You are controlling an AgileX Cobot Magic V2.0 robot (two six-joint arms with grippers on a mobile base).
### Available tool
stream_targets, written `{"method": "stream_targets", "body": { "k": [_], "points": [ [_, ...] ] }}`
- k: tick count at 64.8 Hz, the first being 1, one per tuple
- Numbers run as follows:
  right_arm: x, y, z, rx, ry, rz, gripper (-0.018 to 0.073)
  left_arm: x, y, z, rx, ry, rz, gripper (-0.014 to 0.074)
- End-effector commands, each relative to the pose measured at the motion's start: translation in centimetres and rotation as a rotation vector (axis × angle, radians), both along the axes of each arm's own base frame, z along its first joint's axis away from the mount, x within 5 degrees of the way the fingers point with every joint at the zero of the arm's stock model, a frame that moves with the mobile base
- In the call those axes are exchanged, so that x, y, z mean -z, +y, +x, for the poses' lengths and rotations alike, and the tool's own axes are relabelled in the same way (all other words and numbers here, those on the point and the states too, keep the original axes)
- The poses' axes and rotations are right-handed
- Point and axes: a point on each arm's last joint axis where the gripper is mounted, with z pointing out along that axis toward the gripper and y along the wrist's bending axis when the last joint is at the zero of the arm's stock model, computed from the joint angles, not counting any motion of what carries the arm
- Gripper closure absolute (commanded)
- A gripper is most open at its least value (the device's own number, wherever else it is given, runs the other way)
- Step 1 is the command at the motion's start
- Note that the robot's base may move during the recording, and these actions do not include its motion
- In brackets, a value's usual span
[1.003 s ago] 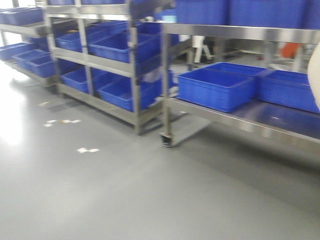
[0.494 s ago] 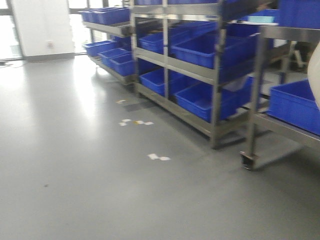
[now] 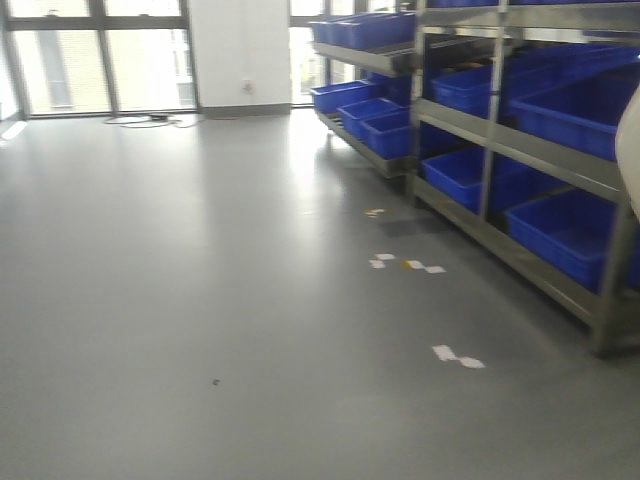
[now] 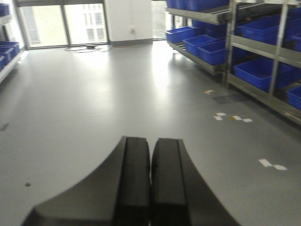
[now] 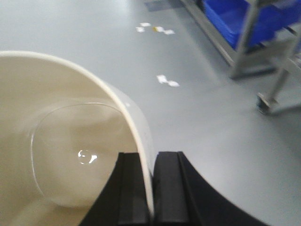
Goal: Move white bin to right shelf second layer
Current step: 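Turn the base past the blue-bin carts toward the windows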
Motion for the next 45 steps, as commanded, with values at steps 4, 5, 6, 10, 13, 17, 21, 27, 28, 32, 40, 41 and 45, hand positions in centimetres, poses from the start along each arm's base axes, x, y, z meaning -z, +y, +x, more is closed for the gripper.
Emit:
{"method": "stream_targets", "body": {
  "k": [4,5,6,10,13,17,21,27,28,32,40,41,45],
  "points": [
    [-1.88,-0.01,0.23,-0.001,-0.128,-0.008,0.051,0.37,-0.01,0.04,0.002,-0.065,-0.007,0.0512],
    [-1.88,-0.01,0.23,-0.001,-0.128,-0.008,0.051,0.37,-0.01,0.04,0.002,-0.065,-0.007,0.0512],
    [-1.88,-0.01,0.23,-0.001,-0.128,-0.008,0.051,0.37,-0.01,0.04,0.002,-0.065,-0.007,0.0512],
    [-1.88,-0.01,0.23,-0.001,-0.128,-0.008,0.051,0.37,-0.01,0.04,0.002,-0.065,-0.007,0.0512],
    [-1.88,-0.01,0.23,-0.001,-0.128,-0.008,0.051,0.37,-0.01,0.04,0.002,-0.065,-0.007,0.0512],
    [-1.88,-0.01,0.23,-0.001,-0.128,-0.008,0.051,0.37,-0.01,0.04,0.002,-0.065,-0.007,0.0512],
    [-1.88,-0.01,0.23,-0.001,-0.128,-0.008,0.051,0.37,-0.01,0.04,0.002,-0.065,-0.007,0.0512],
    [-1.88,-0.01,0.23,-0.001,-0.128,-0.008,0.051,0.37,-0.01,0.04,0.002,-0.065,-0.007,0.0512],
    [-1.88,-0.01,0.23,-0.001,-0.128,-0.008,0.051,0.37,-0.01,0.04,0.002,-0.065,-0.007,0.0512],
    [-1.88,-0.01,0.23,-0.001,-0.128,-0.008,0.051,0.37,-0.01,0.04,0.002,-0.065,-0.007,0.0512],
    [-1.88,-0.01,0.23,-0.001,-0.128,-0.008,0.051,0.37,-0.01,0.04,0.002,-0.065,-0.007,0.0512],
    [-1.88,-0.01,0.23,-0.001,-0.128,-0.008,0.051,0.37,-0.01,0.04,0.002,-0.065,-0.007,0.0512],
    [-1.88,-0.01,0.23,-0.001,-0.128,-0.008,0.051,0.37,-0.01,0.04,0.002,-0.065,-0.007,0.0512]
  ]
}}
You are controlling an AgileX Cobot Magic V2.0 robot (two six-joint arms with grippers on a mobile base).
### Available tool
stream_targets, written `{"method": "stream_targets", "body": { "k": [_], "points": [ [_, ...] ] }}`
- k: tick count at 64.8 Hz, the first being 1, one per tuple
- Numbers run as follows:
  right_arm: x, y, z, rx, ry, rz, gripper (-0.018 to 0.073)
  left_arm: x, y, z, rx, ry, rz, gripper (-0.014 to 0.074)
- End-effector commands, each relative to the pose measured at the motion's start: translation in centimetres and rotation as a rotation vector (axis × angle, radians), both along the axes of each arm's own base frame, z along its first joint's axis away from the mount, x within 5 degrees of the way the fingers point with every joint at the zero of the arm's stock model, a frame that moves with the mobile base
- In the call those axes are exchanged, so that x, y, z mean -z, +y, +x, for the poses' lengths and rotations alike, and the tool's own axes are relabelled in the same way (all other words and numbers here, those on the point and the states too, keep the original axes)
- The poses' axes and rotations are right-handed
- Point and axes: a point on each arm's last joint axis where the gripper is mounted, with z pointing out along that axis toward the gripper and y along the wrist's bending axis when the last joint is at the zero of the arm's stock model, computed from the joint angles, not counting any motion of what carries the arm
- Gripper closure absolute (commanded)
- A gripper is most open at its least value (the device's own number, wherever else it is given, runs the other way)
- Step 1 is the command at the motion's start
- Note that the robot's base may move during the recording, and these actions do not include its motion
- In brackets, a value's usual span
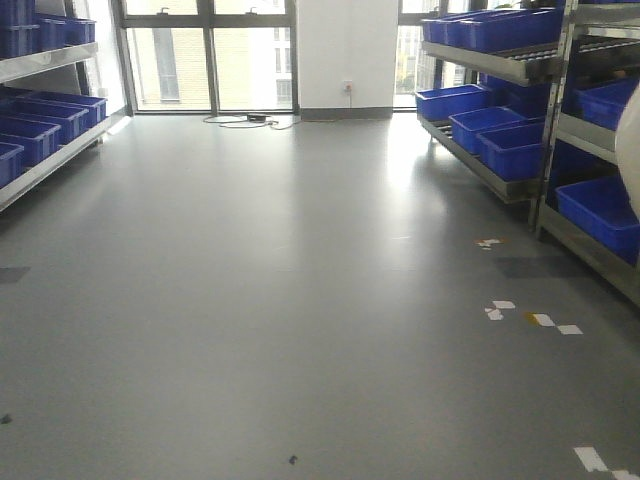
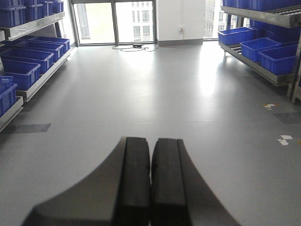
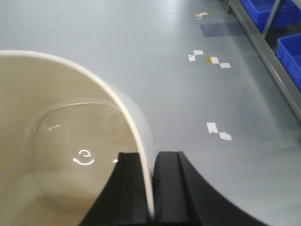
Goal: Move white bin to right shelf second layer
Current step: 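Turn the base past the blue-bin carts toward the windows, then drive across the room toward the windows holding the bin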
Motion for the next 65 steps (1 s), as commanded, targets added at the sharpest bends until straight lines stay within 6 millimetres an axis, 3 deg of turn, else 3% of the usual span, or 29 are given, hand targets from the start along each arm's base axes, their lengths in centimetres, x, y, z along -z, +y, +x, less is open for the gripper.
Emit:
{"method": "stream_targets", "body": {
  "k": [1,65],
  "points": [
    [-1.88,-0.01,0.23,-0.001,-0.128,-0.008,0.051,0.37,-0.01,0.04,0.002,-0.065,-0.007,0.0512],
    [-1.88,-0.01,0.23,-0.001,-0.128,-0.008,0.051,0.37,-0.01,0.04,0.002,-0.065,-0.007,0.0512]
  ]
}}
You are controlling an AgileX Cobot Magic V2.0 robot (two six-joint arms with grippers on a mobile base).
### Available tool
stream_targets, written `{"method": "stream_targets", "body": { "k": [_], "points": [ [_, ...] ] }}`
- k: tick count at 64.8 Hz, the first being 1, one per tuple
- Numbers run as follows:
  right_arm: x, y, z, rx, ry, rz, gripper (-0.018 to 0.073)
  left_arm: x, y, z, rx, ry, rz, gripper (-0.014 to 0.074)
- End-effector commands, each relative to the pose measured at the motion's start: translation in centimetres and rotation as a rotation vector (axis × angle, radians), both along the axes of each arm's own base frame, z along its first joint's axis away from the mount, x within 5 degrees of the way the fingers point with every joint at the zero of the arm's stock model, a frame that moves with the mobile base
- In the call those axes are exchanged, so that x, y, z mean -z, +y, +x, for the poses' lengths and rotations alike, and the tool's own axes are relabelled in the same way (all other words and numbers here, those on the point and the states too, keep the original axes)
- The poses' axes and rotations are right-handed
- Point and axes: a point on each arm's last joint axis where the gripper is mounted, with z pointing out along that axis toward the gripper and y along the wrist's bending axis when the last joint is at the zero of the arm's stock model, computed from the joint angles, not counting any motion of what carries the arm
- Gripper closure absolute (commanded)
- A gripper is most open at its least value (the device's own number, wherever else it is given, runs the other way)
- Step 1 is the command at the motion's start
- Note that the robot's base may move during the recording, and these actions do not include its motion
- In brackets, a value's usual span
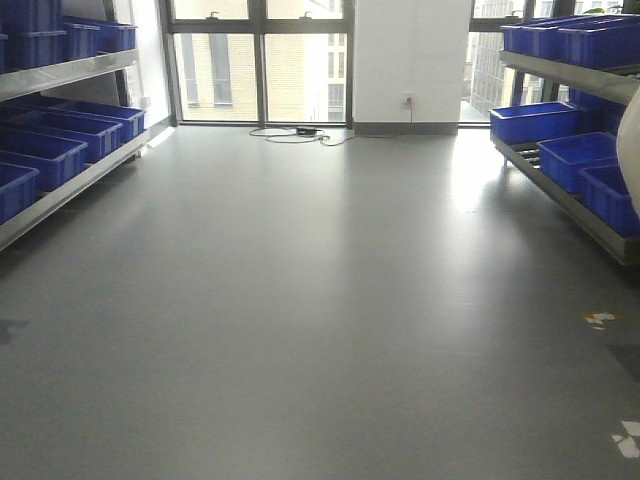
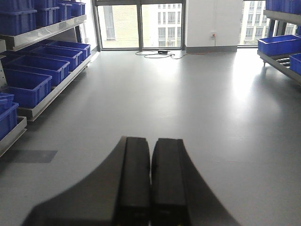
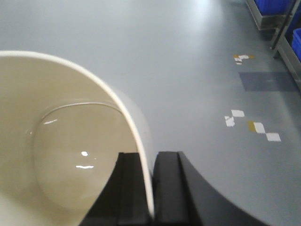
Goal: Move white bin to right shelf second layer
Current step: 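Drive across the room toward the windows holding the bin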
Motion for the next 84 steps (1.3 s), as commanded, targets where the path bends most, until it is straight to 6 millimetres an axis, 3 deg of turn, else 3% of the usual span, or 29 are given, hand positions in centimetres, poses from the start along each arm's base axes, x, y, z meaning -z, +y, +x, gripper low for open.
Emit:
{"method": "stream_targets", "body": {
  "k": [1,84],
  "points": [
    [-1.88,-0.01,0.23,-0.001,-0.128,-0.008,0.051,0.37,-0.01,0.04,0.002,-0.065,-0.007,0.0512],
    [-1.88,-0.01,0.23,-0.001,-0.128,-0.008,0.051,0.37,-0.01,0.04,0.002,-0.065,-0.007,0.0512]
  ]
}}
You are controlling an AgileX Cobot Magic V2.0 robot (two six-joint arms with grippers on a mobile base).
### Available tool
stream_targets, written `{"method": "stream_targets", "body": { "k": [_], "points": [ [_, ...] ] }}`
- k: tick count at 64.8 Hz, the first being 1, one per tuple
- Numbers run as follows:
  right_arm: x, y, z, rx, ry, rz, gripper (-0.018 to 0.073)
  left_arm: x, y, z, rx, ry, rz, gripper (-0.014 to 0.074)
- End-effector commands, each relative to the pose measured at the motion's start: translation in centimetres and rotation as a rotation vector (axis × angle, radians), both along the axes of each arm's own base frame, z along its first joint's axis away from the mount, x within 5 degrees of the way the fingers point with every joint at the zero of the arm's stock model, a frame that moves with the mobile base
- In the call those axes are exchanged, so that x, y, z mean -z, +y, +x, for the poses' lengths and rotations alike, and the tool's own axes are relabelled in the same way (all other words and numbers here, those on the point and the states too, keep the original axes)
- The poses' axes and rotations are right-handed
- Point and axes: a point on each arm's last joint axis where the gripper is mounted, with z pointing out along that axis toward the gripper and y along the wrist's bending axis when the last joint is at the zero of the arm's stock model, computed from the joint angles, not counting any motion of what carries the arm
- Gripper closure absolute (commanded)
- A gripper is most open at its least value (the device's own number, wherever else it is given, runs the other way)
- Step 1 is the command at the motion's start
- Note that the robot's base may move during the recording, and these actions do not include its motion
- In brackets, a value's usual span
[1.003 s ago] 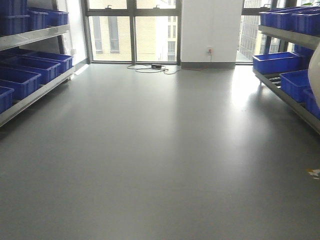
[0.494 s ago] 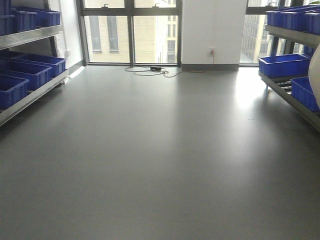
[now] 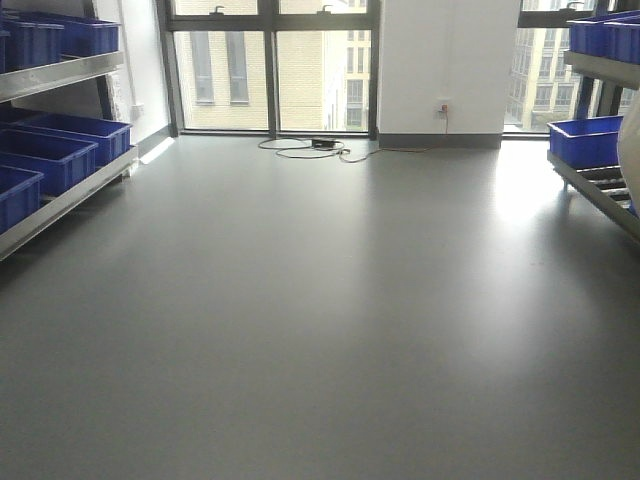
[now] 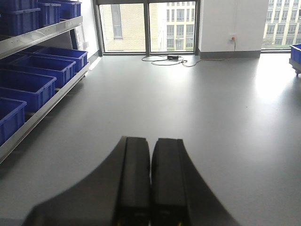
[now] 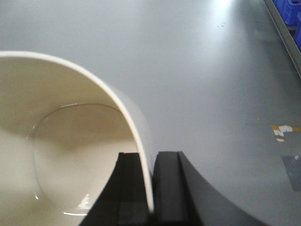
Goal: Move white bin to right shelf second layer
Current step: 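Drive across the room toward the windows holding the bin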
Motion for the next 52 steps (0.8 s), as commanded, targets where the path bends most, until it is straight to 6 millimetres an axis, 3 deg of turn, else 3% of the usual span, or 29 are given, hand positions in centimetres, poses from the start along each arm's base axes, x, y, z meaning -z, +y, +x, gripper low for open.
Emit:
{"method": "stream_targets", "body": {
  "k": [1,52],
  "points": [
    [-1.88,-0.01,0.23,-0.001,-0.128,-0.008,0.051,0.37,-0.01,0.04,0.002,-0.065,-0.007,0.0512],
    [-1.88,-0.01,0.23,-0.001,-0.128,-0.008,0.051,0.37,-0.01,0.04,0.002,-0.065,-0.007,0.0512]
  ]
}}
